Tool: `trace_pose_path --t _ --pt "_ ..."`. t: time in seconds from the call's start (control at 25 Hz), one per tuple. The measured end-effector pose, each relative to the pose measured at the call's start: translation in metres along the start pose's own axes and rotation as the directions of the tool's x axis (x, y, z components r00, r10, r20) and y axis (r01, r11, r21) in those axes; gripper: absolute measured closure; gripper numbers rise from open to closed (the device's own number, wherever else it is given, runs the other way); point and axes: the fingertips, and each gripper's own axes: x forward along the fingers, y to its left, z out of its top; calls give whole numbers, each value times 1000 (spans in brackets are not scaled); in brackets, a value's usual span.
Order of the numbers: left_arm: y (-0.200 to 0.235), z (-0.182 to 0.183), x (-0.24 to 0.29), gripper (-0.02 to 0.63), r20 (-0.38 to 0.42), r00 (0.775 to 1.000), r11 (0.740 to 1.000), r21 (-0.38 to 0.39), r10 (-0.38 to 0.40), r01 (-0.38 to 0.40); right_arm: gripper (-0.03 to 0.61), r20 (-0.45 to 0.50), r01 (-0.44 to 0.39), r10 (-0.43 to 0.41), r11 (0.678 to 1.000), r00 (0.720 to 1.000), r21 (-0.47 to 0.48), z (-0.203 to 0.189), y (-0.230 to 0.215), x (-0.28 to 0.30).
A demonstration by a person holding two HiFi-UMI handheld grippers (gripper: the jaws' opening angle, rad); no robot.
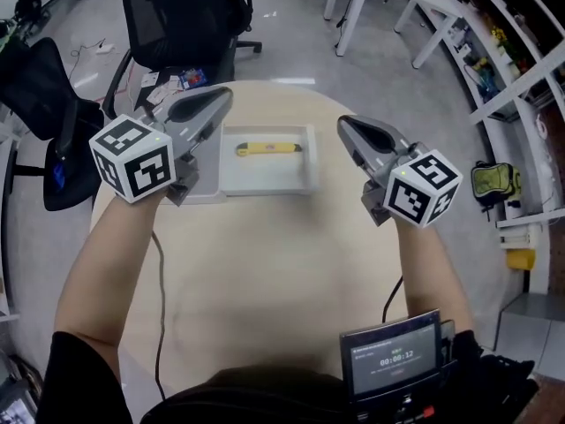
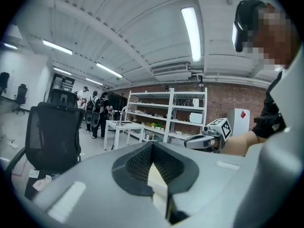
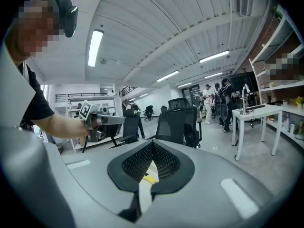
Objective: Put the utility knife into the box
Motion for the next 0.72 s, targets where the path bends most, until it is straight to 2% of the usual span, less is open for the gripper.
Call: trace_pose_path --t 0.28,0.56,0.72 --pt "-30 40 -96 614 92 993 996 -34 80 -77 565 33 -20 21 999 999 -31 39 55 -17" --pt "-66 74 -221 614 176 971 987 -49 162 -155 565 52 -46 50 997 997 -65 79 139 -41" --pt "-84 84 -306 614 201 958 979 -32 204 -201 565 55 -44 49 995 997 -89 92 194 -51"
